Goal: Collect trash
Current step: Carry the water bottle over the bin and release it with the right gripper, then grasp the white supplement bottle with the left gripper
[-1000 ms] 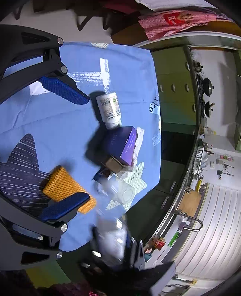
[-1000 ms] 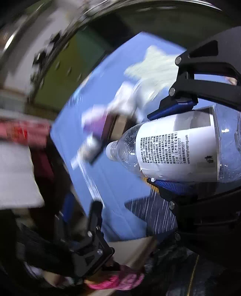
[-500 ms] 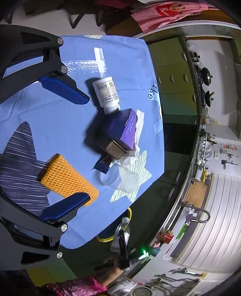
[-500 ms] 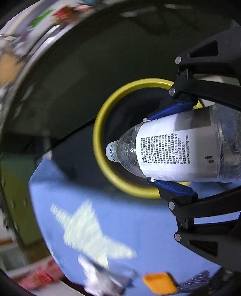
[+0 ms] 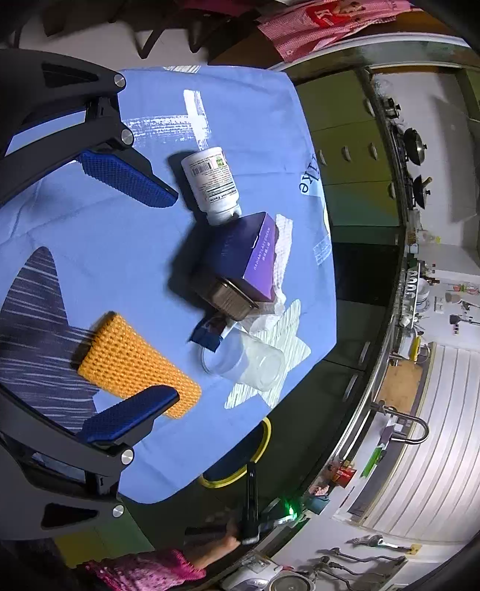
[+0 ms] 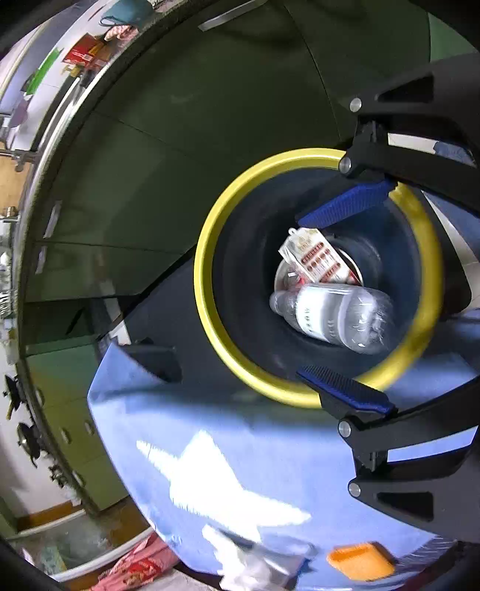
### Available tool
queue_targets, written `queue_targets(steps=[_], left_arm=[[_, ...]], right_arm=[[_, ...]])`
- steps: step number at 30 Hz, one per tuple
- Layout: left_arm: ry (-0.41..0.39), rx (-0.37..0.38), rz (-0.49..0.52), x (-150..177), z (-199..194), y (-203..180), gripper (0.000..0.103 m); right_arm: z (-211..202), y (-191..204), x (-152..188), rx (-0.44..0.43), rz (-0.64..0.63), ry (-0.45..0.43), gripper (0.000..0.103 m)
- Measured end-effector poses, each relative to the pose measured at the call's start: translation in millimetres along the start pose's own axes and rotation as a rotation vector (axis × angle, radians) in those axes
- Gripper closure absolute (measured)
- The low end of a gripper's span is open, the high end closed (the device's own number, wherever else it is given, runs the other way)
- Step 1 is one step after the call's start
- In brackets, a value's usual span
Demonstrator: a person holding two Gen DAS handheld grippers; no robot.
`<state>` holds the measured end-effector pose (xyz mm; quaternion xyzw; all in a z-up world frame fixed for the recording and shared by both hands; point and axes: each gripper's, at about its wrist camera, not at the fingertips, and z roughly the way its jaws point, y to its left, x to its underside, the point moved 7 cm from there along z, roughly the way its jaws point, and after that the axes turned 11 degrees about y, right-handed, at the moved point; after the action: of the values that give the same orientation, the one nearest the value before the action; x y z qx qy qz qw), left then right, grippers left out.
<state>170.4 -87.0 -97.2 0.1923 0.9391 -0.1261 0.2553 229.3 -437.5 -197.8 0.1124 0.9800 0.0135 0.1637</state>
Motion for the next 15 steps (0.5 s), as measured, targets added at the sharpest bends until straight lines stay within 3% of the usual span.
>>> queue_targets(steps=[6, 11, 15], left_arm=[[0.016, -0.029, 0.149, -21, 18, 21, 0.007], [0.067, -0.118, 0.329, -40, 45, 47, 0.007], [0.168, -0.107, 0.507, -43, 75, 61, 0.007]], right_arm=[[-21, 34, 19, -0.068, -0.047, -0.044, 0.03], [-26, 56, 28, -0.076, -0.085, -0.041, 0.03], [-28, 63, 30, -0.069, -0.087, -0.039, 0.03]])
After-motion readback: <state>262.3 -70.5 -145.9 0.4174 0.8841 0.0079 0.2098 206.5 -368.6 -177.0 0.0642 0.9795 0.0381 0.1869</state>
